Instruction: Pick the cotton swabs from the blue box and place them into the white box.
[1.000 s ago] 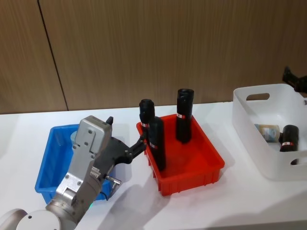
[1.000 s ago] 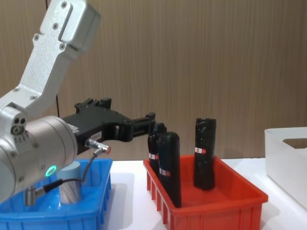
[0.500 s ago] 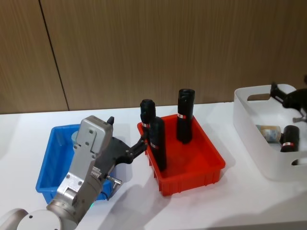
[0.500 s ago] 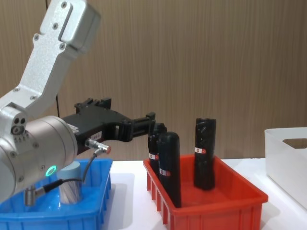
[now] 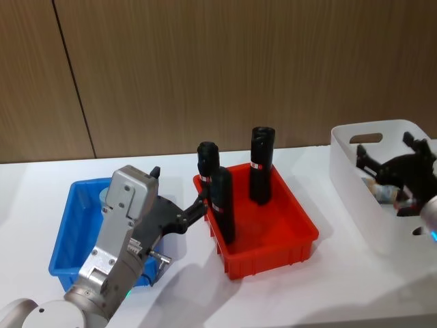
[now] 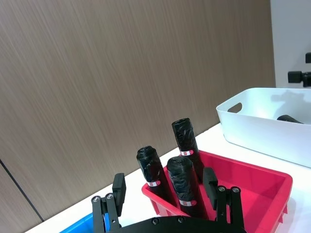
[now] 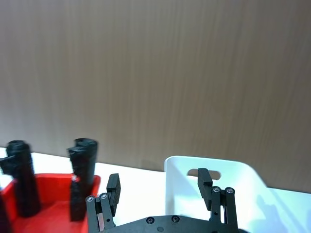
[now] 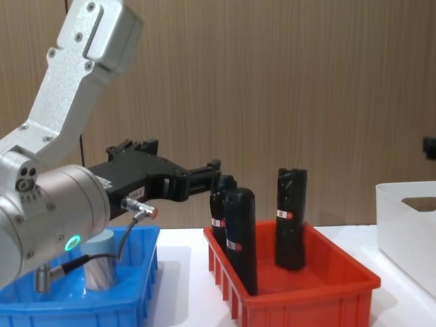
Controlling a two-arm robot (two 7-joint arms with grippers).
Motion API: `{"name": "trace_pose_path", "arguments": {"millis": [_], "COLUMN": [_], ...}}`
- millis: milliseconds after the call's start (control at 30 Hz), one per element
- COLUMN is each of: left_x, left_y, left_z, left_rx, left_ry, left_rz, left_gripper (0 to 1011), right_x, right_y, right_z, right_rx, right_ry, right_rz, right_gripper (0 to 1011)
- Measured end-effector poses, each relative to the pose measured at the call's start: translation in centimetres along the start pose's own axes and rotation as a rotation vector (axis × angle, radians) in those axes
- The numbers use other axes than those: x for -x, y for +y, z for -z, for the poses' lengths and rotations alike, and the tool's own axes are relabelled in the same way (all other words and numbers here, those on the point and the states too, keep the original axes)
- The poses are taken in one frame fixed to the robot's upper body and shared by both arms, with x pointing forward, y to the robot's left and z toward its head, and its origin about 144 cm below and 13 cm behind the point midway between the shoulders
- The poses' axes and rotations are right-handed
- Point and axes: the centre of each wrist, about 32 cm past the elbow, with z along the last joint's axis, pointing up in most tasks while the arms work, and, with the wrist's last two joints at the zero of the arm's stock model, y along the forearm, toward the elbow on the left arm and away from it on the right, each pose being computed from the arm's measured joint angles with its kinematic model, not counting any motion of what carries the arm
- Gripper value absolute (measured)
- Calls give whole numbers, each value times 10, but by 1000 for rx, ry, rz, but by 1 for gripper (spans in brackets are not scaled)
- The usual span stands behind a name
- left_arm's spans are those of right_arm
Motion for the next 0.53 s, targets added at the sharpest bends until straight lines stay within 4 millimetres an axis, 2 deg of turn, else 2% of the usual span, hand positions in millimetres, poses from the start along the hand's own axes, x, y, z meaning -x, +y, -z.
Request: {"name": "trace_pose_path", "arguments": {"millis": [533], "left_x": [0], "left_y": [0], "left_z": [0], "left_rx": [0], "left_ry": [0], "left_rz": [0], "left_gripper": [1004], "right_x": [39], "right_y": [-41], "right_z": [6], "right_rx": [1], "right_ry": [50], "right_rz": [-102], "right_gripper": [1002]}}
